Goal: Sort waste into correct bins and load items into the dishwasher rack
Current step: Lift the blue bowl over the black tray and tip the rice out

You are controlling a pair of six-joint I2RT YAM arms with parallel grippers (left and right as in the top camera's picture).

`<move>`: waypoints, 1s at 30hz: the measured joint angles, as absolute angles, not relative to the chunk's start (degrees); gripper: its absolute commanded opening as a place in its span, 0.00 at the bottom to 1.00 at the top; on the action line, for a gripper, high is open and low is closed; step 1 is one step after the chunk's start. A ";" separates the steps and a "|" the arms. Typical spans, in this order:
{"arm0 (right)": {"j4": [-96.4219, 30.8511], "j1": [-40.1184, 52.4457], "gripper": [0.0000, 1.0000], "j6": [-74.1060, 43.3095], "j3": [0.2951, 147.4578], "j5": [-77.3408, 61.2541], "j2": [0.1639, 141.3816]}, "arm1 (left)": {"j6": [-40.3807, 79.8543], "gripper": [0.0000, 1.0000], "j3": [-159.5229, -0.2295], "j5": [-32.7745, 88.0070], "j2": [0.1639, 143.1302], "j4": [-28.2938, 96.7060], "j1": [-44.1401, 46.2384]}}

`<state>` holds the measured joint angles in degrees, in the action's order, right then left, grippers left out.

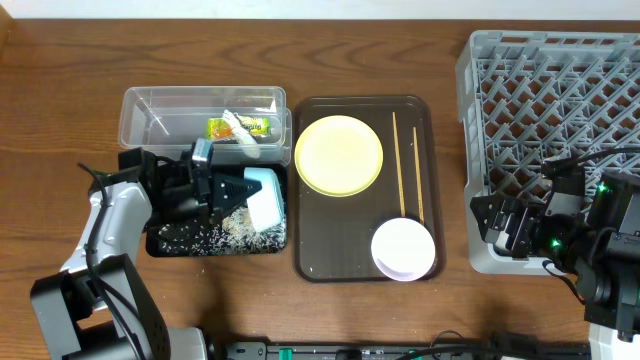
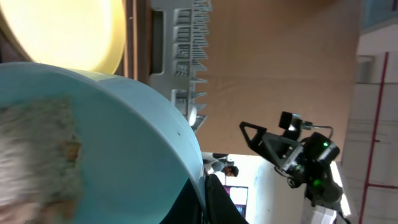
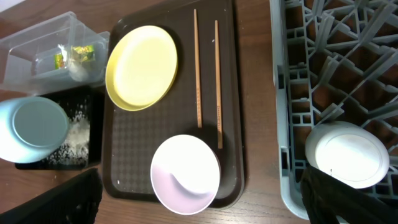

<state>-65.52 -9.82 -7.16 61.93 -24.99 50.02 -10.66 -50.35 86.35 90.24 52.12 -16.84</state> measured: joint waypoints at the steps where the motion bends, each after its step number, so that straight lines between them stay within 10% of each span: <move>1: -65.52 -9.82 0.99 -7.16 61.93 -24.99 50.02 | -10.83 0.06 -50.35 86.74 90.24 52.10 -16.91; 30: -65.52 -9.82 0.99 -7.16 61.93 -24.99 50.02 | -9.43 0.06 -50.22 82.56 90.24 49.17 -18.13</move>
